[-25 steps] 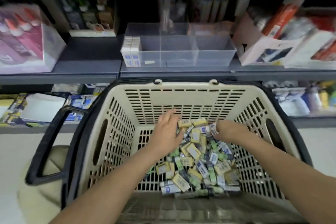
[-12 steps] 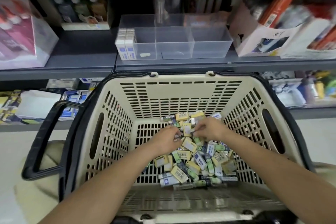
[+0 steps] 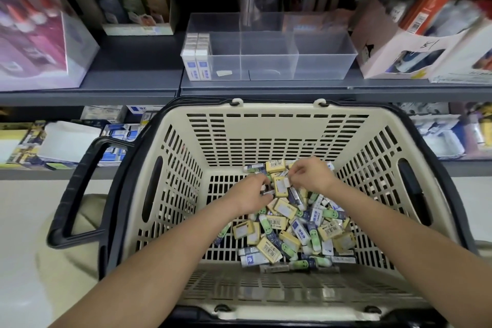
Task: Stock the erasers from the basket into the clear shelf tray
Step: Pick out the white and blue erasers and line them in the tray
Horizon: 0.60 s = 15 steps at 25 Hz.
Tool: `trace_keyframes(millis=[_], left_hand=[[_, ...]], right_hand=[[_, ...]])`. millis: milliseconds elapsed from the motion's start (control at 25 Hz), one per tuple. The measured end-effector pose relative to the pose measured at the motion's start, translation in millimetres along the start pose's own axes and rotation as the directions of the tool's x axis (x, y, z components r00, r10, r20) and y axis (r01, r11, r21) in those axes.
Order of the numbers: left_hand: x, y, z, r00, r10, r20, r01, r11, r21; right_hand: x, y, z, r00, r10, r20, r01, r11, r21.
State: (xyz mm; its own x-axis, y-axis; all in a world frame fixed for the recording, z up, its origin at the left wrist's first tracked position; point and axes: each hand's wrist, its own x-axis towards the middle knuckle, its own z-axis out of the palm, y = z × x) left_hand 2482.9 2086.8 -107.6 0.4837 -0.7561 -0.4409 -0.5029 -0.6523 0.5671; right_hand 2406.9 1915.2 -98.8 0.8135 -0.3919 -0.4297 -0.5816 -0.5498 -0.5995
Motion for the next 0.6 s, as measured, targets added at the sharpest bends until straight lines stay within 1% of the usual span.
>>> trace_keyframes(millis=[40,80,120,160,240,280,360,400,440,480,520,560,600], left_hand=[[1,1,0,1.0,0.0,-0.024,0.0,0.999,-0.034],[2,1,0,0.999,-0.001,-0.045,-0.002,0.998,-0.064],[3,2,0,0.998,-0.001,-0.057,-0.003,0.997,-0.084],[3,2,1,0.998,-0.003,-0.058,-0.002,0.996,-0.091],[3,0,2,0.999,-0.008,-0.039,0.005,0.997,-0.08],[3,-1,2,1.0,-0.01,-0.026,0.008,0.997,-0.07],[3,-3,2,1.0,-0.018,-0.016,0.017,0.997,-0.069],[2,-2,1,1.0,-0.023,-0.02,0.021,0.996,-0.082],[2,-2,0,0.999,-0.024,-0.029,0.021,0.995,-0.101],[2,0,-2,0.999,-0.014,-0.048,0.009,0.993,-0.119],[2,2,-3,0.997,0.005,-0.074,-0.015,0.991,-0.136],[2,4,-4,0.994,0.029,-0.103,-0.045,0.987,-0.157],[2,6,-5,0.99,0.045,-0.133,-0.069,0.98,-0.187]], right_hand=[[2,0,-5,1.0,0.017,0.002,-0.017,0.999,0.04],[3,2,-10,1.0,0.028,0.012,-0.029,0.999,0.039],[3,5,-12,0.999,0.029,0.03,-0.029,1.0,-0.011],[1,8,-12,0.997,0.02,0.072,-0.013,0.995,-0.099],[-5,13,1,0.986,-0.023,0.167,0.068,0.962,-0.263],[-8,15,10,0.983,-0.07,0.171,0.122,0.942,-0.314],[-11,12,20,0.979,-0.188,0.084,0.206,0.91,-0.361],[-9,8,20,0.976,-0.215,0.037,0.215,0.919,-0.331],[-7,5,16,0.981,-0.194,0.001,0.189,0.955,-0.228],[-5,2,11,0.992,-0.129,0.001,0.129,0.991,-0.047],[-5,-1,7,0.996,-0.07,0.046,0.062,0.985,0.161],[-7,-6,4,0.994,-0.037,0.107,-0.001,0.942,0.335],[-9,-10,2,0.987,-0.037,0.158,-0.039,0.892,0.451]])
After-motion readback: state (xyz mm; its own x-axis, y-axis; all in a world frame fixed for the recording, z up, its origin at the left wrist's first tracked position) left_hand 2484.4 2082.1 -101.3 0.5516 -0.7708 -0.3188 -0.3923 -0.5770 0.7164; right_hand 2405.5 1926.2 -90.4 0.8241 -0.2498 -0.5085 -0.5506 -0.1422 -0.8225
